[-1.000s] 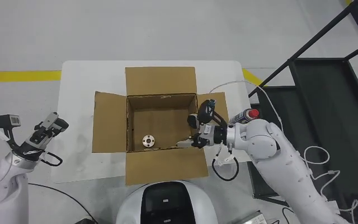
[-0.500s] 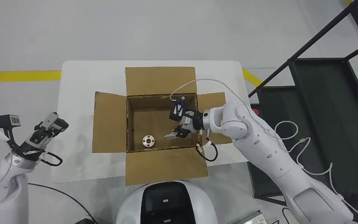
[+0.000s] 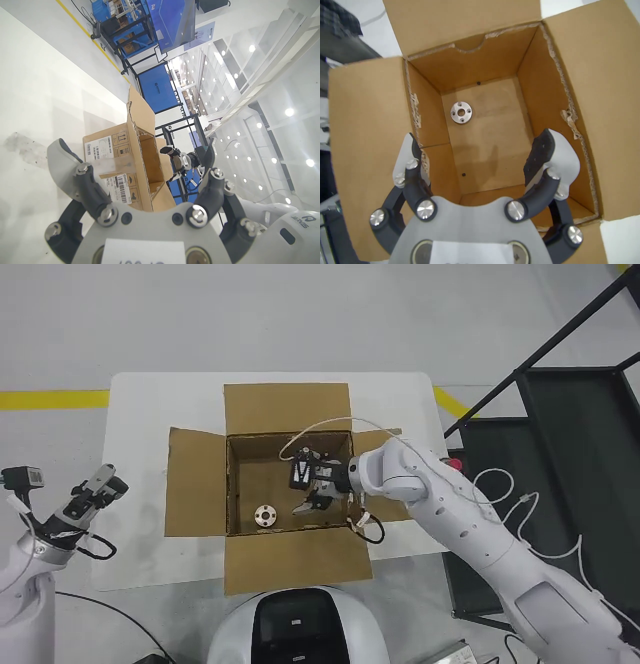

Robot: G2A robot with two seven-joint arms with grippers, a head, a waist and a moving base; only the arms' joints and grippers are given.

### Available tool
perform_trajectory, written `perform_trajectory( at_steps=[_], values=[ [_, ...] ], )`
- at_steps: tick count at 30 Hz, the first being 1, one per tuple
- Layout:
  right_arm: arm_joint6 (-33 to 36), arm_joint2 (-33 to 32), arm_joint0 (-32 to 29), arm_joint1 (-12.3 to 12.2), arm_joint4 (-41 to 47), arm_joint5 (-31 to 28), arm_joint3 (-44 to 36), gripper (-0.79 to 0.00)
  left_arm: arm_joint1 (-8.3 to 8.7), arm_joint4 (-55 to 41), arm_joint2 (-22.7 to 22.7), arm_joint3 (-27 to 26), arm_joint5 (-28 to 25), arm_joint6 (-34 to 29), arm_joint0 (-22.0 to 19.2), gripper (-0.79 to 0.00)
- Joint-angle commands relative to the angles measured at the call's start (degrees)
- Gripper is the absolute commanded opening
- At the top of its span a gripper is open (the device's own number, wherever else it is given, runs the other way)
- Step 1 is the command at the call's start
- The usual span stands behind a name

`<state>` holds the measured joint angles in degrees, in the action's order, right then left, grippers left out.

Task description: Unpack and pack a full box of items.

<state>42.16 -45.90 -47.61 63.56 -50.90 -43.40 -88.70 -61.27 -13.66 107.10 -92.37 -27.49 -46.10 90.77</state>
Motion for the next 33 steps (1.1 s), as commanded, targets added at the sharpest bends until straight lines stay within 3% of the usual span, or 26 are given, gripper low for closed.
perform_trajectory(
  at_steps=[1, 8, 18, 33],
  values=[
    [-2.58, 4.35, 4.24, 1.74, -1.60, -1.35, 5.68, 0.000, 0.02, 0.29, -0.24, -0.48, -0.20, 0.02, 0.33, 0.000],
    [-13.02, 14.16, 11.53, 7.57, -4.51, -3.36, 20.42, 0.000, 0.02, 0.29, -0.24, -0.48, -0.20, 0.02, 0.33, 0.000],
    [-23.13, 21.62, 15.05, 13.99, -8.56, -5.73, 34.79, 0.000, 0.02, 0.29, -0.24, -0.48, -0.20, 0.02, 0.33, 0.000],
    [-25.70, 21.84, 14.83, 14.47, -10.27, -5.58, 34.49, 0.000, 0.02, 0.29, -0.24, -0.48, -0.20, 0.02, 0.33, 0.000]
  ],
)
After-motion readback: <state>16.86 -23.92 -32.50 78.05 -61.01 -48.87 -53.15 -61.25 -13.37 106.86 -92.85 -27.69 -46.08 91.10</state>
